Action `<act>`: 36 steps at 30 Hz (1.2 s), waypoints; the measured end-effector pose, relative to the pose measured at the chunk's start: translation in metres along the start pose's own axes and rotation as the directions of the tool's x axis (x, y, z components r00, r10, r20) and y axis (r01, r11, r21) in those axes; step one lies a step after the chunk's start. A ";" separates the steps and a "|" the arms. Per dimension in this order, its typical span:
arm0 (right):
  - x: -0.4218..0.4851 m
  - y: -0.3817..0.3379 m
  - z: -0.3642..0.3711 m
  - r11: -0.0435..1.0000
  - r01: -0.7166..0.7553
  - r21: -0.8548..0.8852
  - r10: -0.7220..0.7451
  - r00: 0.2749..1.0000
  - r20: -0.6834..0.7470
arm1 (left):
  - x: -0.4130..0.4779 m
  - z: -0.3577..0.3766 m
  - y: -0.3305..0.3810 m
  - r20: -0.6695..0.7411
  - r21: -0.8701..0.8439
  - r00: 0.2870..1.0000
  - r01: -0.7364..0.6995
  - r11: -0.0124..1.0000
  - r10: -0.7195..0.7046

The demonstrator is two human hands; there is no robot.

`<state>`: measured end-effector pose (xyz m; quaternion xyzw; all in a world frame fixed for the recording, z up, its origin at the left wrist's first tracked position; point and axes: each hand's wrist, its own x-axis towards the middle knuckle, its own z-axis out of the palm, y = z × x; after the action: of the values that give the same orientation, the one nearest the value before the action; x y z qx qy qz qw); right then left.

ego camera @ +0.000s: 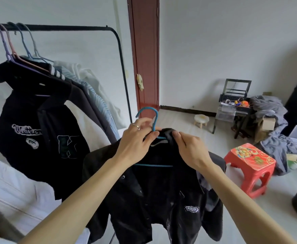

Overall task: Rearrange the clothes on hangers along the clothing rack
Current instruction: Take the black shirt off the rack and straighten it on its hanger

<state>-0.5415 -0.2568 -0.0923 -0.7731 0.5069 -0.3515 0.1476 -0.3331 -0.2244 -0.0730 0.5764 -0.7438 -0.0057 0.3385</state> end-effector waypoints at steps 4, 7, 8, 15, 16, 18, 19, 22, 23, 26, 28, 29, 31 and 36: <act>0.003 -0.005 -0.006 0.999 0.046 -0.001 -0.046 0.996 -0.079 | 0.020 0.001 0.013 -0.034 0.227 0.994 -0.090 0.970 0.100; -0.010 0.012 -0.008 0.992 0.102 -0.068 -0.108 0.991 -0.078 | 0.021 0.000 0.007 -0.039 0.098 0.999 -0.014 0.995 0.018; -0.015 0.021 -0.011 0.994 0.086 -0.073 -0.092 0.993 -0.072 | 0.022 -0.001 0.005 -0.032 0.009 0.999 0.037 0.999 -0.037; -0.010 0.021 -0.018 0.993 0.104 -0.049 -0.102 0.994 0.031 | 0.026 0.002 0.033 0.028 0.028 0.998 -0.061 0.998 0.060; -0.005 0.018 -0.018 0.991 0.110 -0.069 -0.108 0.994 0.032 | 0.027 0.003 0.033 0.022 0.050 0.998 -0.058 0.997 0.057; -0.001 0.024 -0.022 0.993 0.101 -0.059 -0.102 0.995 -0.013 | 0.027 0.002 0.025 -0.002 0.079 0.999 -0.039 0.996 0.039; -0.003 0.031 -0.024 0.994 0.089 -0.056 -0.091 0.995 -0.040 | 0.026 0.002 0.019 -0.001 0.055 1.000 -0.004 0.999 0.004; -0.009 0.045 -0.020 0.990 0.043 -0.135 -0.053 0.996 -0.070 | 0.023 0.006 0.013 0.042 -0.105 0.995 0.098 0.990 -0.094; -0.010 0.047 -0.016 0.986 0.020 -0.167 -0.029 0.998 -0.051 | 0.021 0.010 0.014 0.059 -0.144 0.993 0.110 0.983 -0.102; -0.011 0.058 -0.017 0.986 -0.076 -0.151 0.078 0.997 0.005 | 0.016 0.014 0.014 0.054 -0.148 0.995 0.089 0.985 -0.082; -0.013 0.058 -0.026 0.986 -0.107 -0.126 0.112 0.993 0.032 | 0.016 0.012 0.011 0.046 -0.129 0.996 0.085 0.988 -0.079; -0.015 0.053 -0.030 0.993 -0.086 -0.085 0.087 0.996 0.017 | 0.018 0.010 0.012 0.051 -0.128 0.995 0.087 0.988 -0.081; -0.012 0.035 -0.037 0.999 0.030 -0.037 -0.030 0.999 -0.011 | 0.022 0.009 0.019 0.050 -0.139 0.997 0.062 0.988 -0.055; 0.001 0.018 -0.023 0.945 0.204 -0.256 -0.240 0.964 -0.114 | 0.029 -0.004 0.045 -0.017 -0.115 0.998 -0.070 0.991 0.068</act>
<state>-0.5692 -0.2626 -0.0863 -0.8103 0.4648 -0.3561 -0.0254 -0.3726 -0.2330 -0.0373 0.5298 -0.7595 -0.0333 0.3759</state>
